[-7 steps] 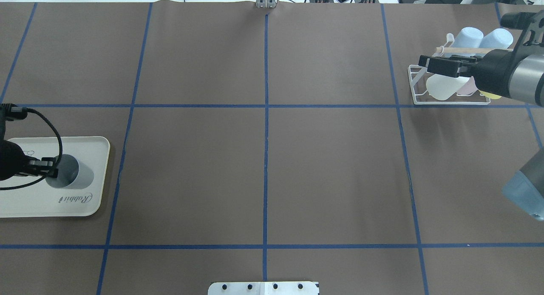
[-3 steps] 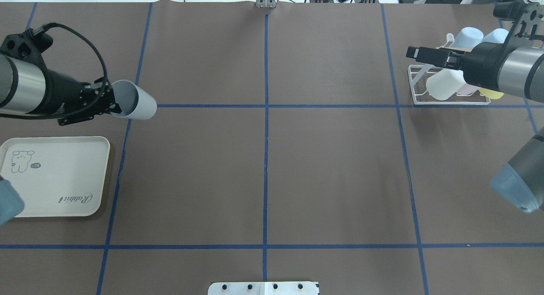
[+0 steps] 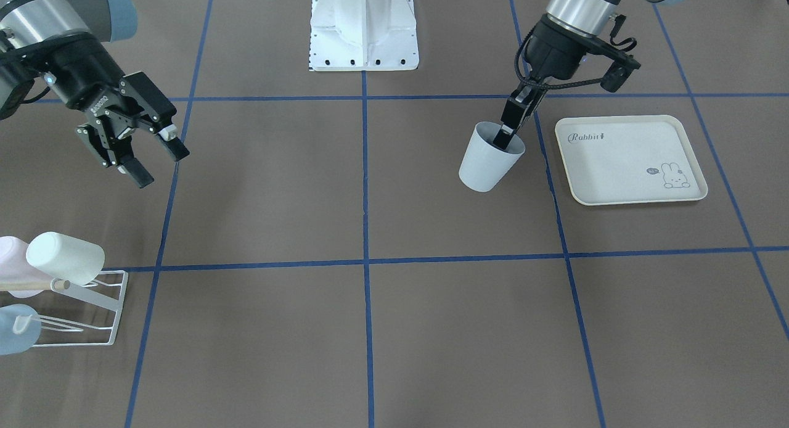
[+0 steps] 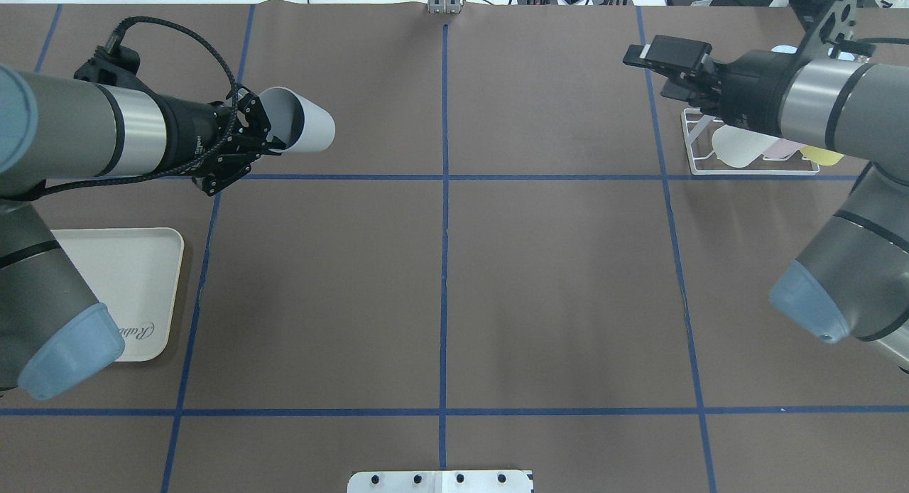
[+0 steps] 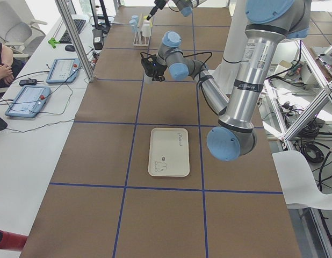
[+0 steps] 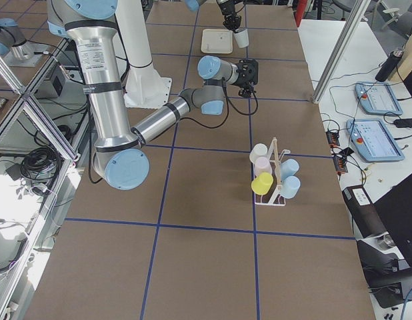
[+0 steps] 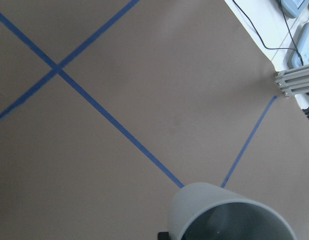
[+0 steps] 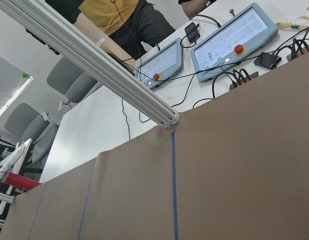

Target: Transfer IKEA cup to right arm and place on rack

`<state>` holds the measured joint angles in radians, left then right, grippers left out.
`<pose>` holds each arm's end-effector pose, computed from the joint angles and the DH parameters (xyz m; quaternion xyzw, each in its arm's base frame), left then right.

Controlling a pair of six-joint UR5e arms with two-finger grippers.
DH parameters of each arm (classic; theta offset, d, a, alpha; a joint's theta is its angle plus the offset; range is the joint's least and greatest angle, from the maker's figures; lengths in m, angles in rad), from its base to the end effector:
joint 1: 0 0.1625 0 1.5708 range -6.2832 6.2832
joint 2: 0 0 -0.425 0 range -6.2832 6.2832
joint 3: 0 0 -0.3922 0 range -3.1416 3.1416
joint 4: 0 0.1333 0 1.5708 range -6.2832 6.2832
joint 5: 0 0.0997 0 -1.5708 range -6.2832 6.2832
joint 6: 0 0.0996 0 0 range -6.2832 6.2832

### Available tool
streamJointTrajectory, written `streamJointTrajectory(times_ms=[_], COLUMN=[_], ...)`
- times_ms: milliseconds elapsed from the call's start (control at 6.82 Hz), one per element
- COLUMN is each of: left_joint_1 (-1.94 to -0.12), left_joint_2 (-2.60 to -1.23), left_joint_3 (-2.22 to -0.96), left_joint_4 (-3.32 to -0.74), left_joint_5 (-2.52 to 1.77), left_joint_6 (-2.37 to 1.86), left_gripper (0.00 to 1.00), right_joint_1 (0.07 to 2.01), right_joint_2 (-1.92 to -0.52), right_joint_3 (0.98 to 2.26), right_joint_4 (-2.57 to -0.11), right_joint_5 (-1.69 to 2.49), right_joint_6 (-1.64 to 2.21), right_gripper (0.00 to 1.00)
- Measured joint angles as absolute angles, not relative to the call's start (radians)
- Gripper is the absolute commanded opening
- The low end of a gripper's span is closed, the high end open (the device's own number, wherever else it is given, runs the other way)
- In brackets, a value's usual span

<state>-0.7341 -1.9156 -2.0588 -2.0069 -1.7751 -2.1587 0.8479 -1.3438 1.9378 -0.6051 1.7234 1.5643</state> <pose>0.3179 -0.4392 0.2061 -0.0388 0.5941 -0.4441 0.6696 -0.2555 -0.4683 0.2585 0.2412 -0.6606 0.2406 0.6690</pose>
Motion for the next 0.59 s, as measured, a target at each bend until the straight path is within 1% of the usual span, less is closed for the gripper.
streamJointTrajectory(times_ms=[440, 586], left_joint_1=[-0.708, -0.701], left_joint_2=[-1.935, -1.937], left_joint_3=[-1.938, -1.909], left_joint_4=[-2.403, -2.521], left_joint_5=[-1.603, -1.558], left_joint_6=[-2.569, -2.682], left_gripper=[0.0, 0.0], right_joint_1=[0.767, 0.725], right_joint_2=[-1.195, -1.166], right_joint_3=[1.929, 1.921], right_joint_4=[-0.594, -0.554], right_joint_5=[1.667, 1.615], right_joint_6=[1.815, 1.864], right_gripper=[1.0, 1.0])
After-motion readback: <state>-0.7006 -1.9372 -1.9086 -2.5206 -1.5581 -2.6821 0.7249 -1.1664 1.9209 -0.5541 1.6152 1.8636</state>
